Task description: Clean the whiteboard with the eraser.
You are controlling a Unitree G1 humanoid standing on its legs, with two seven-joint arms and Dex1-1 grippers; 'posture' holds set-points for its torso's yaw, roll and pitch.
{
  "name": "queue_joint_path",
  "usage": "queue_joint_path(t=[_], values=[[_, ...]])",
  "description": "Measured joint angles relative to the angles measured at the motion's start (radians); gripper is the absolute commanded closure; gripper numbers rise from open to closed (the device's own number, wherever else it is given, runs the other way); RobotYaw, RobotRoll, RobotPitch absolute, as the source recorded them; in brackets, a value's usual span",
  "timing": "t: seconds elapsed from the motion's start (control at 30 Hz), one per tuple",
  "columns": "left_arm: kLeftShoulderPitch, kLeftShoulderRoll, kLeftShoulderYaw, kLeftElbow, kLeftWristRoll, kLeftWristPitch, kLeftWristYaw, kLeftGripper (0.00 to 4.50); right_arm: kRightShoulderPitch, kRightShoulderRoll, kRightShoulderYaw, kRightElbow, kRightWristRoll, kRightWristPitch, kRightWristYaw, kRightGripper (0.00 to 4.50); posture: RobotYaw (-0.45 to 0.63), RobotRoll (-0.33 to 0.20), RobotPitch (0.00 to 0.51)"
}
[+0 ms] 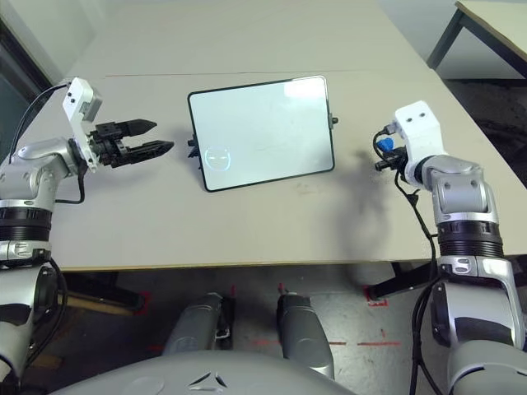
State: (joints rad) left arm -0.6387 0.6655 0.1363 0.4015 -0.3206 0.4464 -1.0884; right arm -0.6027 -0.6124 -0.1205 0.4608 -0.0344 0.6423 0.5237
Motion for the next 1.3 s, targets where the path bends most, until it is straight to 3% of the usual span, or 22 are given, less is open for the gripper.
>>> queue_joint_path(t=[0.37,0.53,0.87,1.07,1.3], values=[[-0.002,0.005,0.009,0.006,-0.006,-0.001,0.033,0.0,-0.047,-0.031,0.017,0.087,0.015,-0.021,-0.02,0.02,0.15,0.0,0.095],[-0.029,0.003,0.034,0.083,0.007,-0.066,0.123,0.0,-0.068,-0.055,-0.057,0.13,0.047,-0.106,-0.059,0.02,0.15,0.0,0.095],[-0.14,-0.023,0.124,0.369,0.069,-0.332,0.467,0.0,-0.085,-0.07,-0.214,0.292,0.111,-0.404,-0.237,0.02,0.14,0.0,0.092],[-0.162,-0.023,0.151,0.5,0.094,-0.456,0.614,0.0,-0.102,-0.065,-0.243,0.403,0.125,-0.608,-0.327,0.02,0.14,0.0,0.089],[-0.157,-0.026,0.173,0.558,0.118,-0.551,0.797,0.0,-0.125,-0.048,-0.243,0.489,0.133,-0.71,-0.347,0.02,0.14,0.0,0.089]])
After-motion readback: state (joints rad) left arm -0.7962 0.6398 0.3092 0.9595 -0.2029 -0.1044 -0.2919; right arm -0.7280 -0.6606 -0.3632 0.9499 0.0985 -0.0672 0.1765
